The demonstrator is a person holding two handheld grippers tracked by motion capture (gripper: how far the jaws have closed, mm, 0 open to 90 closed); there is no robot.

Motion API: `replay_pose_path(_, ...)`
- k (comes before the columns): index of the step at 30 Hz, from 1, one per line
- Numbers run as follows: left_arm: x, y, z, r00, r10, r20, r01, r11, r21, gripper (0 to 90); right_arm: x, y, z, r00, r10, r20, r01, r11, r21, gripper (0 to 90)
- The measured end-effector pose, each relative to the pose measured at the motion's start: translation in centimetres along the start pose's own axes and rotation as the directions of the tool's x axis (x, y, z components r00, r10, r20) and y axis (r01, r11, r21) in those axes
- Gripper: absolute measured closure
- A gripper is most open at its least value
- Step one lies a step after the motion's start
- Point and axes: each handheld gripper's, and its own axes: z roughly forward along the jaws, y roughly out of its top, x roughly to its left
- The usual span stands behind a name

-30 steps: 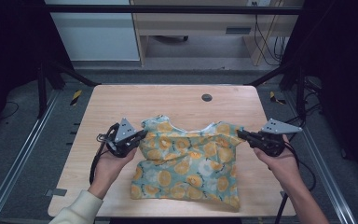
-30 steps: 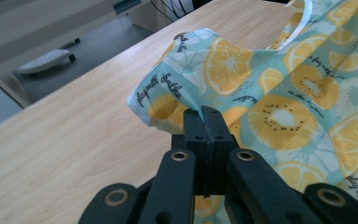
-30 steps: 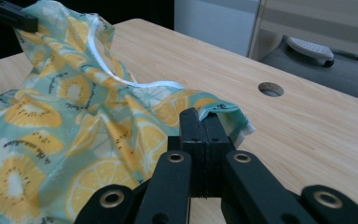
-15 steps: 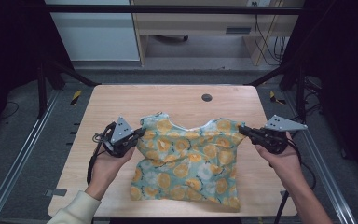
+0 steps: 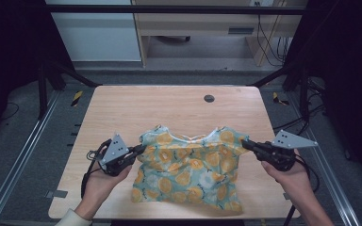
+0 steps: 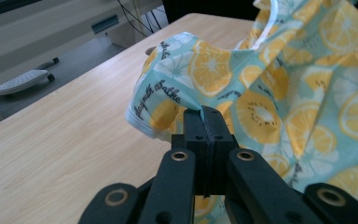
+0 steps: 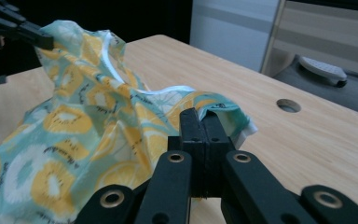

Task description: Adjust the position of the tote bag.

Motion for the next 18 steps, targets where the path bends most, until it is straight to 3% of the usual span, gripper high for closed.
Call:
replay_pose_path(4, -1.0, -0.4, -0.5, 0.9986, 0.052, 0.014, -0.052, 0.9984, 0.021, 90.0, 0.8, -1.0, -0.5, 0.9997, -0.020, -0.015, 0.021, 0.999, 0.028, 90.0)
replay_pose_path(12, -2.2, -0.4, -1.4, 0.9973, 0.066, 0.032, -0.067, 0.9977, 0.012, 90.0, 1.9, -1.7, -1.5, 0.9989, -0.033, -0.033, 0.033, 0.999, 0.021, 90.0)
replay_pose_path(18, -2.3, -0.8, -1.7, 0.9960, 0.077, 0.046, -0.078, 0.9968, 0.016, 90.0, 2.3, -1.3, -1.6, 0.9981, -0.046, -0.042, 0.047, 0.999, 0.018, 90.0)
